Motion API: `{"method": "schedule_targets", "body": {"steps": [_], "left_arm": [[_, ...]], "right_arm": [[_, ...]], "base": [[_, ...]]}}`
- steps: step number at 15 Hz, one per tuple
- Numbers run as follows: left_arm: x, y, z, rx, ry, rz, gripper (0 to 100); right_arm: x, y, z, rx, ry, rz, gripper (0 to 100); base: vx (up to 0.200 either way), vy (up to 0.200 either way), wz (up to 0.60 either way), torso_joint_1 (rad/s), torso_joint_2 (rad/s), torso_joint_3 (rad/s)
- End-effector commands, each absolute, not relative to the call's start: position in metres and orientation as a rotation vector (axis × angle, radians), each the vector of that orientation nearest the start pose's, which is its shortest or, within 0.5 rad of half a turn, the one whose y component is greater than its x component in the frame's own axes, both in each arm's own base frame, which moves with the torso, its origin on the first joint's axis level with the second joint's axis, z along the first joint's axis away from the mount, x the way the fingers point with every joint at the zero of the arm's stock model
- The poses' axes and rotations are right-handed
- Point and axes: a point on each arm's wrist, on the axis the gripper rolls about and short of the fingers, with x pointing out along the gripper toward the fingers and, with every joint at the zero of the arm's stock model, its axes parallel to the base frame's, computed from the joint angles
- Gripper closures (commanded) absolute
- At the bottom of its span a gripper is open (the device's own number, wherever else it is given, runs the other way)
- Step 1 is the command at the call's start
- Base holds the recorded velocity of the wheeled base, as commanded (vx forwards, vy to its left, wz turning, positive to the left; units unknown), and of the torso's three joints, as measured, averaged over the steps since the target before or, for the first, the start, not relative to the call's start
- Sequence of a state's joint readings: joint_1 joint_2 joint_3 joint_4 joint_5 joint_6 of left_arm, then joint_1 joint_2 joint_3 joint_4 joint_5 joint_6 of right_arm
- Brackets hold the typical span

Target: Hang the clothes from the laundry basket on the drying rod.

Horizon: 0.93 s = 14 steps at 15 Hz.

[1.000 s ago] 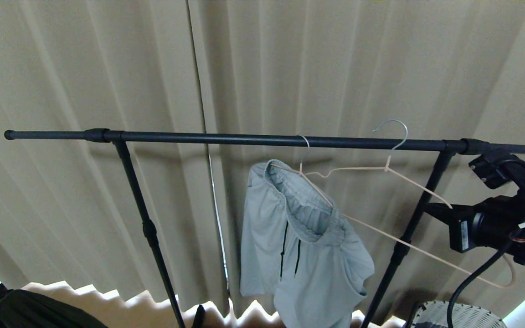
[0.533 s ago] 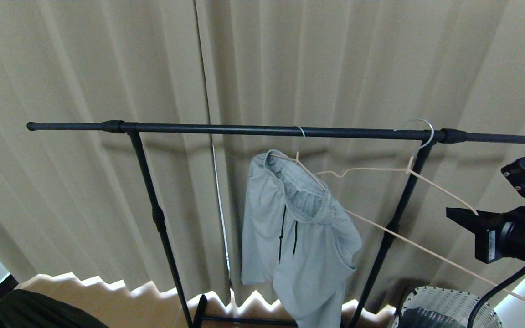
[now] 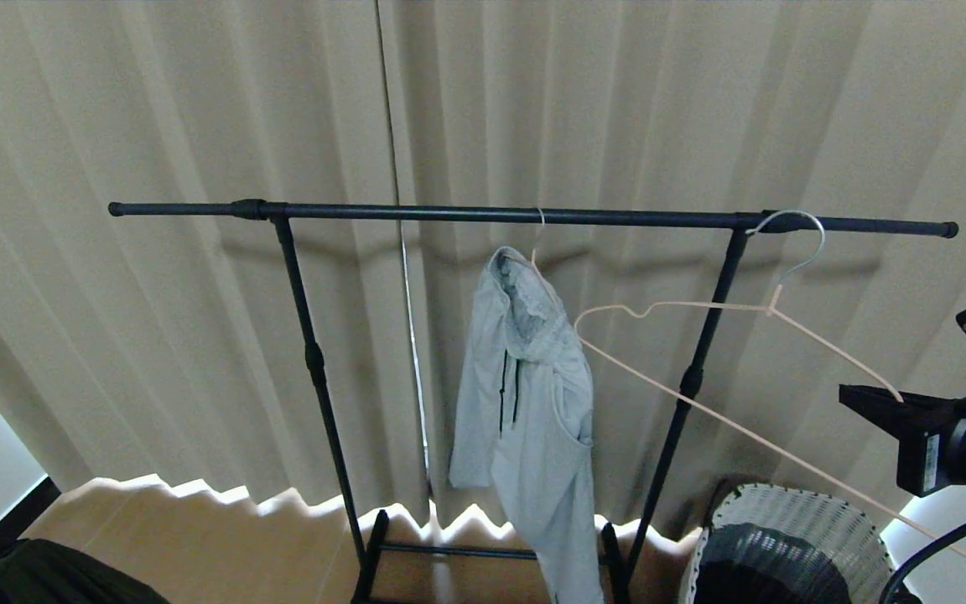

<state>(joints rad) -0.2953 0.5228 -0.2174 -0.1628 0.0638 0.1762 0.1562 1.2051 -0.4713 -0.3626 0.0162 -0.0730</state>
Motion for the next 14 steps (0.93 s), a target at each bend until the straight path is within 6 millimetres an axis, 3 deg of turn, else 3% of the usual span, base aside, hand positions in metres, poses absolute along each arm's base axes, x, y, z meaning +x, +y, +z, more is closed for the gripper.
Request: {"method": "schedule_targets", "body": {"steps": [1,4,7,10,14], "left_arm": [[0.029,-0.007,0.149,0.205,0.131,-0.249,100],[0.027,-0.009,0.148,0.21,0.12,-0.313,100],[0.039,-0.014,0.166,0.246,0.144,-0.33,100],[0.075,-0.027,0.194,0.259,0.223,-0.318,100],[0.148,-0.035,0.215,0.27,0.359,-0.115,100]], "right_arm": [[0.157,0.025,0.186,-0.097,0.332,0.18,100],[0.147,0.024,0.196,-0.09,0.271,0.187,100],[0.145,0.034,0.198,-0.096,0.258,0.258,100],[0.151,0.054,0.195,-0.092,0.295,0.366,100],[0.16,0.097,0.191,-0.008,0.375,0.536,100]], "base": [[0.0,0.0,0.0,0.0,0.0,0.0],[0.0,0.0,0.0,0.0,0.0,0.0],[0.0,0.0,0.0,0.0,0.0,0.0],[0.0,0.0,0.0,0.0,0.0,0.0],[0.0,0.0,0.0,0.0,0.0,0.0]]}}
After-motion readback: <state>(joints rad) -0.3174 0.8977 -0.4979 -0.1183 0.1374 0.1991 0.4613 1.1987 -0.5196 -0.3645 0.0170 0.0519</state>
